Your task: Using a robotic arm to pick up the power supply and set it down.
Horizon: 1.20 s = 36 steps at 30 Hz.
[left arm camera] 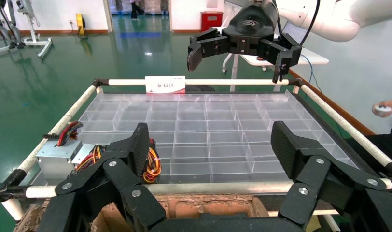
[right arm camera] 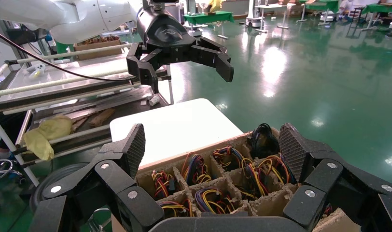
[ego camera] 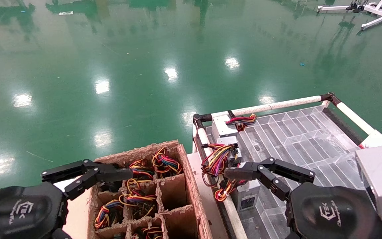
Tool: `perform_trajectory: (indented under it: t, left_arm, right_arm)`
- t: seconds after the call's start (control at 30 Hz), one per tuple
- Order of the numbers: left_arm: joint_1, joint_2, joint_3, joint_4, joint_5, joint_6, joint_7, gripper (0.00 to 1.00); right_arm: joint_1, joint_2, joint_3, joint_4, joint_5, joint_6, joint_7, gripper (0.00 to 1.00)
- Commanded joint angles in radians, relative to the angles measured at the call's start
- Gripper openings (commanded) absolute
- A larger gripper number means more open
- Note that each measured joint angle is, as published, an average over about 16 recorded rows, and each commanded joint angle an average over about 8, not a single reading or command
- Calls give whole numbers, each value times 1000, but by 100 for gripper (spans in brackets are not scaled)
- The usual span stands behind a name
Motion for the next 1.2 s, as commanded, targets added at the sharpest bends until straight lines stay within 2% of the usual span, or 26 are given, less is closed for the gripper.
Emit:
perform_trajectory:
  t: [0.03,0.13,0.17,0.2,0.23,0.47,0.5,1.2]
  left_arm:
    - [0,0,0,0,0,0,0,78]
    - [0,0,0,0,0,0,0,86]
    - [0,0,0,0,0,0,0,96]
    - [0,0,0,0,0,0,0,100]
    - [0,0,0,0,0,0,0,97]
    - [0,0,0,0,0,0,0,10]
    - [0,0,0,0,0,0,0,0]
    - [0,0,0,0,0,0,0,0]
  right_arm:
    - [0,0,0,0,0,0,0,100]
    - [0,0,0,0,0,0,0,100]
    - [0,0,0,0,0,0,0,100]
    - [0,0,0,0,0,0,0,100]
    - [0,0,0,0,0,0,0,100]
    - [0,0,0,0,0,0,0,100]
    - [0,0,0,0,0,0,0,100]
    - [0,0,0,1,0,0,0,100]
